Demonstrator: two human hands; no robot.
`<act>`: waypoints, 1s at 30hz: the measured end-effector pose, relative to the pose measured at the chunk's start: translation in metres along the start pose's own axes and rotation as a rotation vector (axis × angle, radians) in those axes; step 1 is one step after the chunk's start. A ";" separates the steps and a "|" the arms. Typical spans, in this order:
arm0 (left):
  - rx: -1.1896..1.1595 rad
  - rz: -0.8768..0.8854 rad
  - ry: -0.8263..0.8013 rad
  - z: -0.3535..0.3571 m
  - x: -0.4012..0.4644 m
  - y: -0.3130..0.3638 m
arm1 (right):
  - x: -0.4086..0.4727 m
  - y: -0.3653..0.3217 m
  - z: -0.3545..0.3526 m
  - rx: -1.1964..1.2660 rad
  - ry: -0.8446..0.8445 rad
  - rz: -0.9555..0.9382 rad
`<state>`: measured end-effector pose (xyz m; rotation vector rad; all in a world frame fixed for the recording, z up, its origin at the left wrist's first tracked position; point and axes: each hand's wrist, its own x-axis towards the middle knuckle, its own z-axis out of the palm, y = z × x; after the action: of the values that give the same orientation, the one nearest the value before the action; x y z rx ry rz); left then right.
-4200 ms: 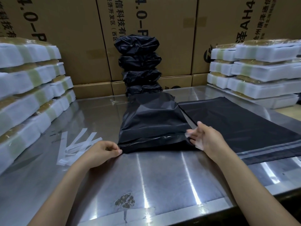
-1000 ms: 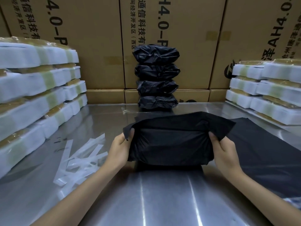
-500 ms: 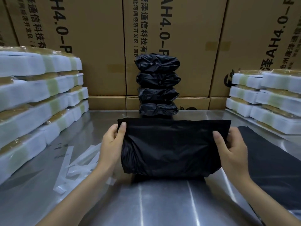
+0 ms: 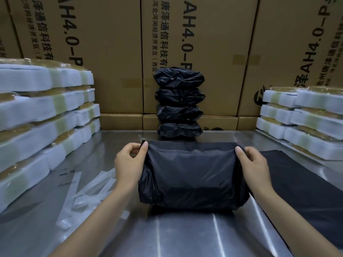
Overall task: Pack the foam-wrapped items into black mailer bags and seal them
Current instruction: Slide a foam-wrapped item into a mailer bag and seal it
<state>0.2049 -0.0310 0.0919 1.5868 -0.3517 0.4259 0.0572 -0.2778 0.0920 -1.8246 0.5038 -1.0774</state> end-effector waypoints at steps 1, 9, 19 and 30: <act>0.025 -0.021 0.000 0.002 0.002 -0.002 | 0.003 0.002 0.002 0.006 -0.014 0.064; 0.103 -0.306 -0.139 0.014 0.013 -0.030 | 0.012 0.029 0.011 -0.032 -0.154 0.427; 0.515 -0.199 -0.371 0.035 -0.006 -0.041 | 0.003 0.036 0.023 0.004 -0.244 0.455; 0.857 -0.071 -0.622 0.036 -0.024 -0.025 | 0.019 0.030 0.018 -0.399 -0.512 0.348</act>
<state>0.1975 -0.0658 0.0569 2.5627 -0.6306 -0.0134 0.0855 -0.2965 0.0718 -2.1561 0.7220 -0.2626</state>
